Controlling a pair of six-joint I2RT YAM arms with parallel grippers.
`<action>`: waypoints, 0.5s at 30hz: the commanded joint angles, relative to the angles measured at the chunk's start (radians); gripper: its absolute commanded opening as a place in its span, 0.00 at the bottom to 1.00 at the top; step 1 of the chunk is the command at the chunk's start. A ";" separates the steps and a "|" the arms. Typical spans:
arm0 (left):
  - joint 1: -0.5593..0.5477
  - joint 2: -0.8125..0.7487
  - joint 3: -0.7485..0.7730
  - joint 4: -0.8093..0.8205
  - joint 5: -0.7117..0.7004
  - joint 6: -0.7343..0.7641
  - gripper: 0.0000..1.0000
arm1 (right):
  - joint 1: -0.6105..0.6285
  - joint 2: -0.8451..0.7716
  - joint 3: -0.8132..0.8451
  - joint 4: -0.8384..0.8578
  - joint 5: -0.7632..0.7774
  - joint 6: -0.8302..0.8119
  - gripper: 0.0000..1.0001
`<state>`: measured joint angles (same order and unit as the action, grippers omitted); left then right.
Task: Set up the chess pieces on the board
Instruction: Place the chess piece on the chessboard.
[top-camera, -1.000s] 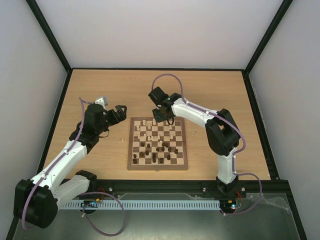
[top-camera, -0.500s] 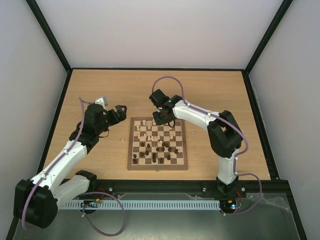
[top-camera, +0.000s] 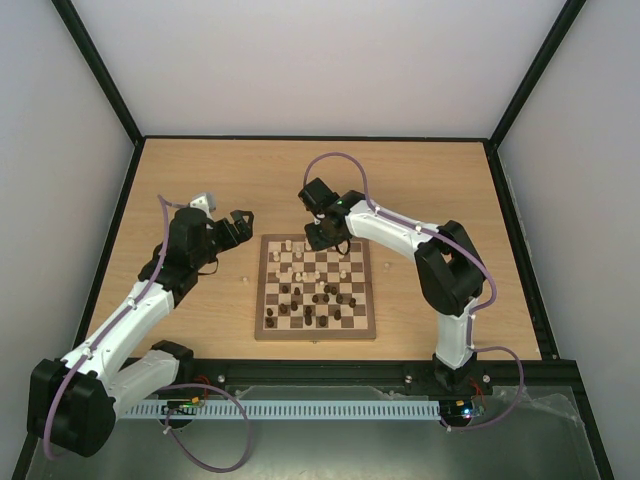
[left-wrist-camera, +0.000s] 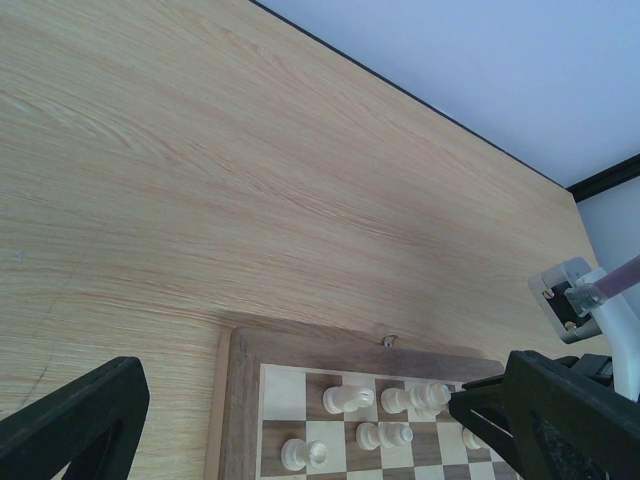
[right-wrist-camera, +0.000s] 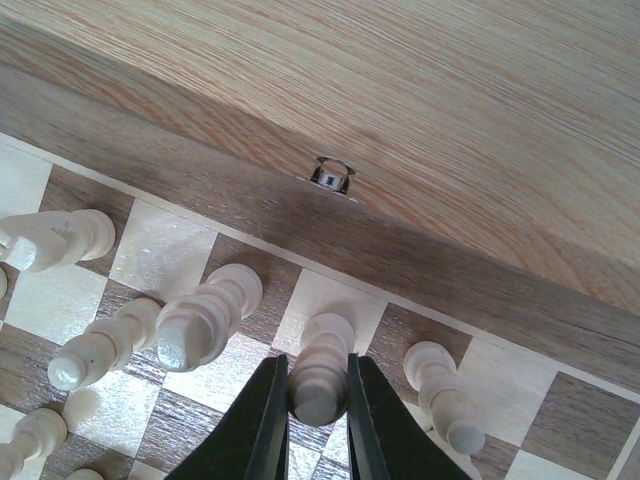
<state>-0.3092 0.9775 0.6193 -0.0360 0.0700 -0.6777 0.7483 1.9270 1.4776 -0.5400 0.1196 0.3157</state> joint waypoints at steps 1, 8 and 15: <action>0.004 -0.013 -0.012 0.007 0.001 -0.001 0.99 | 0.006 -0.018 -0.004 -0.018 -0.009 -0.001 0.15; 0.003 -0.013 -0.012 0.006 0.001 -0.001 0.99 | 0.006 -0.038 0.003 -0.027 0.001 0.000 0.31; 0.004 -0.011 -0.012 0.007 0.001 -0.001 1.00 | 0.008 -0.073 0.010 -0.032 0.006 0.006 0.37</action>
<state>-0.3092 0.9775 0.6193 -0.0360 0.0704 -0.6777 0.7486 1.9137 1.4776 -0.5407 0.1188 0.3183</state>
